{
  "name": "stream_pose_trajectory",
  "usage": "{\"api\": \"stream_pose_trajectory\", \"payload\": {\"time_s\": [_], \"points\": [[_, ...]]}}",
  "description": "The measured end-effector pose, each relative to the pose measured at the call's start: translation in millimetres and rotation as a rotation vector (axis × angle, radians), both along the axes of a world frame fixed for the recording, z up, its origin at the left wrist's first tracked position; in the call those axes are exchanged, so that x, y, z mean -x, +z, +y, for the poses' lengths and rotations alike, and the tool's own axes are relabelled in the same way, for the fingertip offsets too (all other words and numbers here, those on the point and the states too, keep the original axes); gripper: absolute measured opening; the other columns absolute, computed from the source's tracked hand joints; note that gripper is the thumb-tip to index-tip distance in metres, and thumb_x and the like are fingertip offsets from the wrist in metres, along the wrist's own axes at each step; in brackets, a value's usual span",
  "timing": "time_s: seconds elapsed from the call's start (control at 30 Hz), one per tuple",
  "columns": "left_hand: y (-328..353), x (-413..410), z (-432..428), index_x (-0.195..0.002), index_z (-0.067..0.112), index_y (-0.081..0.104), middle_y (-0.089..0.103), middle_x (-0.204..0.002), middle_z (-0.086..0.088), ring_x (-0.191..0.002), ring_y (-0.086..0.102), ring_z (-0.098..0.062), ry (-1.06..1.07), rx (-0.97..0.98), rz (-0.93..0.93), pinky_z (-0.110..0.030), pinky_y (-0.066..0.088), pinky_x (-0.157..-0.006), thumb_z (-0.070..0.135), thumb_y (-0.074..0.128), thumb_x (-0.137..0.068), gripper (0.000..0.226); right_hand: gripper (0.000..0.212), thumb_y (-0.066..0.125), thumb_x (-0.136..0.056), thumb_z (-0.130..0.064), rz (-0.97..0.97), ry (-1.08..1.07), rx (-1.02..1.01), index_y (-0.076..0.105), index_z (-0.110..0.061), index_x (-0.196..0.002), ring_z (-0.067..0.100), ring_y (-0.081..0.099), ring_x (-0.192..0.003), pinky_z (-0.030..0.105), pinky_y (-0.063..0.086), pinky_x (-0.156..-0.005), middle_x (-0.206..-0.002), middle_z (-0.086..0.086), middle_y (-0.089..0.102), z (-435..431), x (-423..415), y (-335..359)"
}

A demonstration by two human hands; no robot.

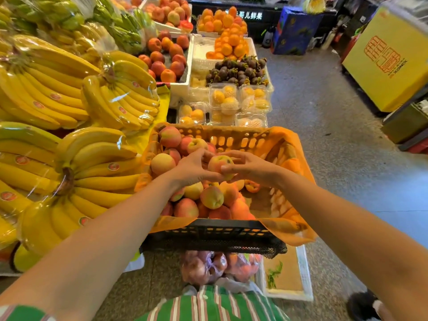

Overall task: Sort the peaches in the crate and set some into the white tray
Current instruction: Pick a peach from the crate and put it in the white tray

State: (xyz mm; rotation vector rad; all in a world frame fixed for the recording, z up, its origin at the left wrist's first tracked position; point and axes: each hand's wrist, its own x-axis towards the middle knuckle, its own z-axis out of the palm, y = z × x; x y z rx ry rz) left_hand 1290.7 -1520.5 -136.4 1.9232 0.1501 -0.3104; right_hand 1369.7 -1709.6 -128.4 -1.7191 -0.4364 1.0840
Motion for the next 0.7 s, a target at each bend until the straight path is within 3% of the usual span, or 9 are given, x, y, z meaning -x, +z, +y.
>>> {"api": "stream_pose_trajectory", "payload": {"time_s": [0.17,0.27,0.4,0.47,0.53,0.6,0.7], "points": [[-5,-6,-39,-0.127,0.019,0.049,0.058,-0.121,0.001,-0.111,0.057,-0.013,-0.072,0.061,-0.075,-0.025,0.053,-0.086,0.030,0.083,-0.071,0.066,0.044,0.072,-0.084,-0.032,-0.185,-0.204,0.024,0.058,-0.026,-0.125,0.018,0.062,-0.110,0.035,0.057,-0.088,-0.122,0.003,0.061,-43,16,3],[-9,-5,-77,-0.134,0.015,0.042,0.054,-0.124,-0.001,-0.111,0.056,-0.014,-0.159,0.051,-0.058,-0.017,0.050,-0.082,0.031,0.078,-0.078,0.068,0.043,0.074,-0.081,-0.034,-0.300,-0.329,0.070,0.059,-0.027,-0.120,0.014,0.059,-0.110,0.025,0.056,-0.085,-0.120,-0.003,0.059,-80,24,4],[-21,4,-127,-0.131,0.016,0.044,0.053,-0.118,0.000,-0.109,0.054,-0.014,-0.286,-0.093,-0.073,-0.024,0.049,-0.088,0.037,0.070,-0.084,0.058,0.048,0.075,-0.072,-0.047,-0.358,-0.506,0.068,0.059,-0.031,-0.114,0.016,0.061,-0.106,0.029,0.056,-0.084,-0.115,0.000,0.061,-134,34,2],[-26,9,-150,-0.131,0.017,0.049,0.052,-0.120,-0.002,-0.113,0.052,-0.017,-0.392,-0.183,-0.128,-0.035,0.047,-0.096,0.039,0.070,-0.084,0.055,0.053,0.073,-0.069,-0.047,-0.355,-0.588,0.046,0.058,-0.026,-0.116,0.018,0.062,-0.099,0.029,0.055,-0.074,-0.111,0.003,0.061,-159,39,5],[-27,13,-174,-0.131,0.015,0.050,0.052,-0.125,-0.006,-0.119,0.049,-0.021,-0.492,-0.287,-0.188,-0.038,0.041,-0.101,0.038,0.070,-0.084,0.057,0.054,0.073,-0.071,-0.043,-0.368,-0.631,0.033,0.058,-0.020,-0.117,0.016,0.061,-0.091,0.026,0.052,-0.065,-0.106,0.004,0.061,-183,43,6],[-26,16,-199,-0.127,0.012,0.051,0.052,-0.125,-0.008,-0.117,0.049,-0.024,-0.477,-0.397,-0.194,-0.038,0.041,-0.097,0.038,0.070,-0.084,0.054,0.050,0.075,-0.074,-0.037,-0.368,-0.658,0.009,0.058,-0.016,-0.117,0.015,0.060,-0.086,0.024,0.049,-0.061,-0.102,0.005,0.061,-205,49,5],[-26,27,-234,-0.115,0.011,0.049,0.050,-0.115,-0.010,-0.105,0.054,-0.031,-0.231,-0.554,-0.192,-0.041,0.042,-0.081,0.041,0.066,-0.082,0.048,0.044,0.076,-0.078,-0.032,-0.351,-0.675,0.018,0.059,-0.016,-0.115,0.014,0.060,-0.083,0.021,0.049,-0.058,-0.101,0.005,0.062,-244,59,-3]]}}
